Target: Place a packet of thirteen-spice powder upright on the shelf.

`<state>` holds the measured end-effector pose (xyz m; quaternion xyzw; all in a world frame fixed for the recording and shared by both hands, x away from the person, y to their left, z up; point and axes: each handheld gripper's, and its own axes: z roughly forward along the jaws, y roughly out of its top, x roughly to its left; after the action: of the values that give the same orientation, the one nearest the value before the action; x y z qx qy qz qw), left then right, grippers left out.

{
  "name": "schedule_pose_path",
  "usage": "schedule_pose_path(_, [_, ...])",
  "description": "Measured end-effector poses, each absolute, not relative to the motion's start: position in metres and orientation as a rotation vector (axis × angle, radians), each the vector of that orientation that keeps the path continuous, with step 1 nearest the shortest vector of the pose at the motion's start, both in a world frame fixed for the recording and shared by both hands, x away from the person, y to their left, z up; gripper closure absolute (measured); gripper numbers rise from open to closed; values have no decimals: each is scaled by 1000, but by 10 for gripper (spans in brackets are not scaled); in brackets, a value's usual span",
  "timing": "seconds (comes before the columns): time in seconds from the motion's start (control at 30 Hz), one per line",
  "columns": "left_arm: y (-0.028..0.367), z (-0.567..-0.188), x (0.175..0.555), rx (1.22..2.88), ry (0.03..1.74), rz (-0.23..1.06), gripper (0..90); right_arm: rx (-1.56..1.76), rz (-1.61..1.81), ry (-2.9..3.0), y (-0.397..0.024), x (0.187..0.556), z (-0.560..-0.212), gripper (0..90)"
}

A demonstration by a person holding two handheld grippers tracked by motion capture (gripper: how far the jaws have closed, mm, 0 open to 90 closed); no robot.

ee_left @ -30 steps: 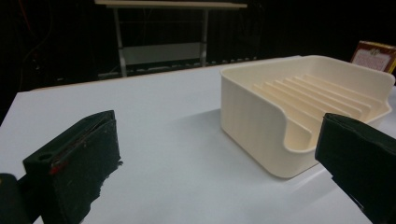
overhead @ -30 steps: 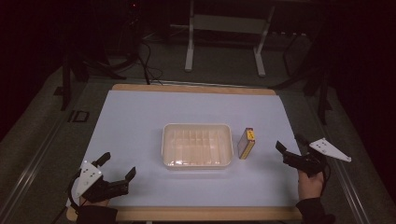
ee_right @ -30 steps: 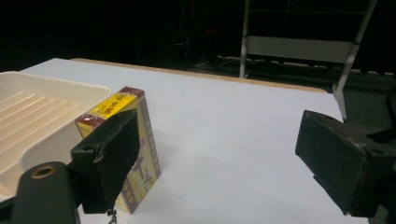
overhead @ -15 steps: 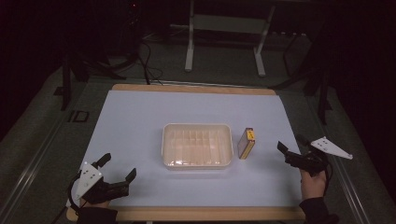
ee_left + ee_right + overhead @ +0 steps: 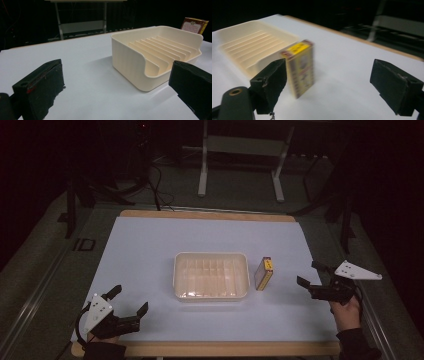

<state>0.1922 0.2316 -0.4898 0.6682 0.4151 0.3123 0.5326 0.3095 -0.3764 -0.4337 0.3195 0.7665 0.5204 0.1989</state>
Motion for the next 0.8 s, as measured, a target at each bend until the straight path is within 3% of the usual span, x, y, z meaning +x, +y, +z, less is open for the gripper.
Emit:
schedule_pose_path(0.47, [230,-492,195,1622,985,721,1,535,1372,2647,-359,311,-429,142])
schedule_pose_path(0.8, [229,-492,194,1632,982,722,1,371,1068,2929,-337,307,-432,142])
